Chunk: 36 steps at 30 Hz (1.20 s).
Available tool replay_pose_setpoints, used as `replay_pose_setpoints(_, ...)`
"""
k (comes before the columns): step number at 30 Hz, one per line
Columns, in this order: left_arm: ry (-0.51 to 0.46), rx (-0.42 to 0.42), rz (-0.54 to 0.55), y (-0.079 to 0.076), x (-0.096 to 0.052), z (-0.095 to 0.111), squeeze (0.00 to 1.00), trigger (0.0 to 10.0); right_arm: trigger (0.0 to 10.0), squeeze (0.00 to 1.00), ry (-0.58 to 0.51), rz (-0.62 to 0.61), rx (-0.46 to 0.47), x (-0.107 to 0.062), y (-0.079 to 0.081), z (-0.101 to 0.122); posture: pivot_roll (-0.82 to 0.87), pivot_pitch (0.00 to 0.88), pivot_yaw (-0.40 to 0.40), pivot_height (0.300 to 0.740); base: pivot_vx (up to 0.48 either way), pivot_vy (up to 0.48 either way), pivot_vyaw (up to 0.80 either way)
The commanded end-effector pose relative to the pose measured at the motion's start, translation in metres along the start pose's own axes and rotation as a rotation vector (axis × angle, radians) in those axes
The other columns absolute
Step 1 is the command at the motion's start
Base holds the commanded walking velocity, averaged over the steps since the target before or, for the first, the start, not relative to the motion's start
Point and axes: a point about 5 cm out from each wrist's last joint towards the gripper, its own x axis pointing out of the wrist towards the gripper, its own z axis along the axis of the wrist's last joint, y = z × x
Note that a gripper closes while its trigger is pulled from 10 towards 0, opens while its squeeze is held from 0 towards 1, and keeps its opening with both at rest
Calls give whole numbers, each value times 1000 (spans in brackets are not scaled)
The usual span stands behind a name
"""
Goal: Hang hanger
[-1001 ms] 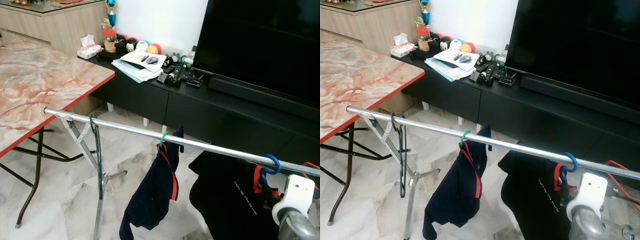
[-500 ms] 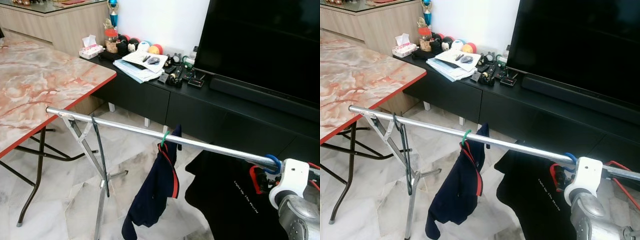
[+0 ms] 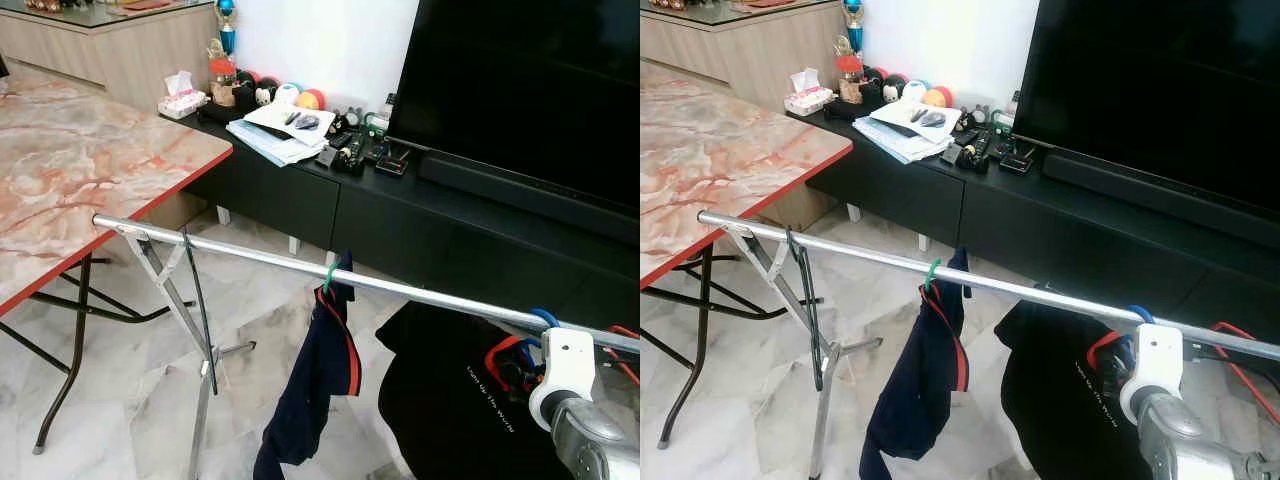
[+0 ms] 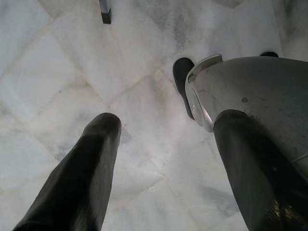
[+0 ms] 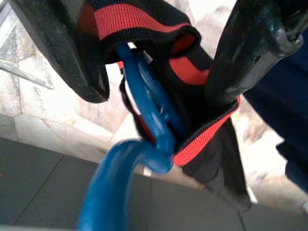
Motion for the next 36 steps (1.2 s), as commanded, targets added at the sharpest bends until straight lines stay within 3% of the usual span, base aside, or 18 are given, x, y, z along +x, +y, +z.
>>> replay_pose_setpoints(1,61,23,-42,-9,-1,-14,0,10000,10000,0,46,37,-23,0,1,-8,-11,51,-65,740,0,0,0)
replay_pose_setpoints(5,59,25,-42,-9,-1,-14,0,10000,10000,0,68,45,-98,0,1,-10,-8,54,-69,740,0,0,0)
replay_pose_setpoints(11,61,31,-42,-9,-1,-13,0,10000,10000,0,127,-48,-106,-7,-18,-22,-14,59,-68,740,0,0,0)
replay_pose_setpoints(19,60,36,-42,-9,-1,-13,0,10000,10000,0,147,-58,-104,-12,-17,-32,-14,62,-66,740,0,0,0)
replay_pose_setpoints(22,59,38,-42,-9,-1,-13,0,10000,10000,0,84,-58,-68,-10,-13,-21,-14,62,-66,740,0,0,0)
replay_pose_setpoints(24,56,38,-39,-8,-1,-12,0,10000,10000,0,-16,-43,-31,-9,-8,2,-8,62,-67,740,0,0,0)
replay_pose_setpoints(30,57,42,-45,-8,-1,-12,0,10000,10000,0,-137,-1,6,-15,1,27,-9,64,-69,740,0,0,0)
replay_pose_setpoints(36,64,51,-59,-9,0,-12,0,10000,10000,0,-146,-10,9,-20,-1,31,-14,69,-70,740,0,0,0)
